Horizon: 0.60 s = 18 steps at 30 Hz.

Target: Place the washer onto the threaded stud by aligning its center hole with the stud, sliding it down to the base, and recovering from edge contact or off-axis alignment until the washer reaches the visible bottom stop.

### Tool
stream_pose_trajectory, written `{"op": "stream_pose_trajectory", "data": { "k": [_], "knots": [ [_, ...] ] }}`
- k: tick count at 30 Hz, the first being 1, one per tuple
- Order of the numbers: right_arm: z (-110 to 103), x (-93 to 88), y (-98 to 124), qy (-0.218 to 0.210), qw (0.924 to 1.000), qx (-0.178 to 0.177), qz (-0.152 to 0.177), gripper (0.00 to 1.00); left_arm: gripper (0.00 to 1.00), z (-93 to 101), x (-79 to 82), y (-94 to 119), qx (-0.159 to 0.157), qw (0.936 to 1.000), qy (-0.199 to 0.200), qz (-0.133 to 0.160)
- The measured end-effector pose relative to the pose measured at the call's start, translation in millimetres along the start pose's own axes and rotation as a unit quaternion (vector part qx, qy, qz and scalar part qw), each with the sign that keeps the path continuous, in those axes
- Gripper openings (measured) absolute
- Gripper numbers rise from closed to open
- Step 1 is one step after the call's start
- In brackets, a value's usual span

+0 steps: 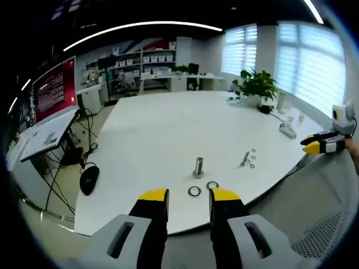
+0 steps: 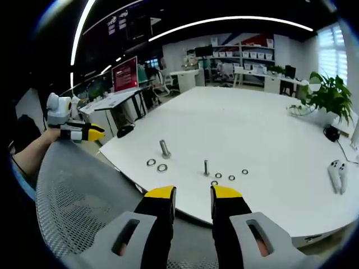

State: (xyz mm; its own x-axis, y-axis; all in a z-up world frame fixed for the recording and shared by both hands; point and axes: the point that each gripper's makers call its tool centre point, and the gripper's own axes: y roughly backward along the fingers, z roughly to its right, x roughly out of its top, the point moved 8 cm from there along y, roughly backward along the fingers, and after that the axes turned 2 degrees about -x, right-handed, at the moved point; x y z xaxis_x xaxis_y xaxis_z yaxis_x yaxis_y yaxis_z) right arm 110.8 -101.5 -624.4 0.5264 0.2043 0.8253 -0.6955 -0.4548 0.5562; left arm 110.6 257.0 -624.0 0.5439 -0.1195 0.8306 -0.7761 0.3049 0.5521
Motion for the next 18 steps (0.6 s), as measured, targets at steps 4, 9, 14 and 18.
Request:
{"op": "stream_pose_trajectory", "data": {
  "k": [4, 9, 14, 18],
  "knots": [
    [-0.1, 0.0, -0.5, 0.001, 1.0000, 0.002, -0.002, 0.27, 0.26, -0.8, 0.8, -0.3, 0.001, 1.0000, 0.001, 0.004],
    [0.0, -0.2, -0.6, -0.001, 1.0000, 0.002, -0.002, 0.27, 0.25, 0.1, 0.3, -0.5, -0.002, 1.0000, 0.003, 0.001],
    [0.3, -0.2, -0.9, -0.002, 1.0000, 0.000, -0.004, 0.27, 0.25, 0.2, 0.3, -0.3, -0.003, 1.0000, 0.003, 0.001],
    [0.0, -0.5, -1.2, 0.000, 1.0000, 0.001, -0.007, 0.27, 0.24, 0.1, -0.5, -0.7, -0.006, 1.0000, 0.003, -0.004]
  ]
}}
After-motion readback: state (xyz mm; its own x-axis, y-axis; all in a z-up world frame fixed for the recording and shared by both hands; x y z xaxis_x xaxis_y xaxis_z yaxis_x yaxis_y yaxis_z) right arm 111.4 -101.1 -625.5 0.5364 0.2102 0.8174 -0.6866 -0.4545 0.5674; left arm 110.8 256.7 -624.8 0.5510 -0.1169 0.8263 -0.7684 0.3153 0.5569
